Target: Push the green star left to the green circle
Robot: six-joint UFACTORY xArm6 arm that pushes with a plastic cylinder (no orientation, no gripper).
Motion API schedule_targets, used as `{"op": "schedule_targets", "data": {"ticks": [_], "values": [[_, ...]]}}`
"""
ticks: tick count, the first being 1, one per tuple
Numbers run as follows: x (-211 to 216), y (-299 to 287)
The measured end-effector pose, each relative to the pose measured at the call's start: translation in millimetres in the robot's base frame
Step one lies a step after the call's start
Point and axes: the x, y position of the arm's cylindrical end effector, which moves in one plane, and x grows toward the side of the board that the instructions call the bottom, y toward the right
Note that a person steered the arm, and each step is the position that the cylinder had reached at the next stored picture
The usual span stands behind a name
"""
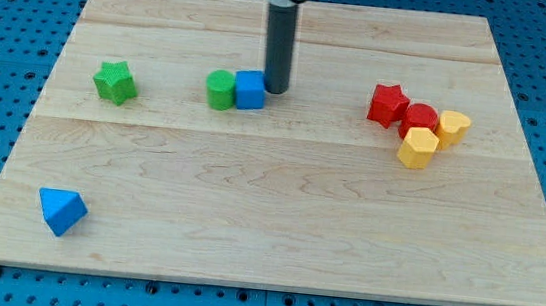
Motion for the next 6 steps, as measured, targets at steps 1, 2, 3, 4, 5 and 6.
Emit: {"op": "schedule_targets", "data": {"ticks": [1, 2, 3, 4, 5, 6], "values": [[58, 26], [103, -78], [87, -225], [41, -263], [18, -199], [18, -135]]}}
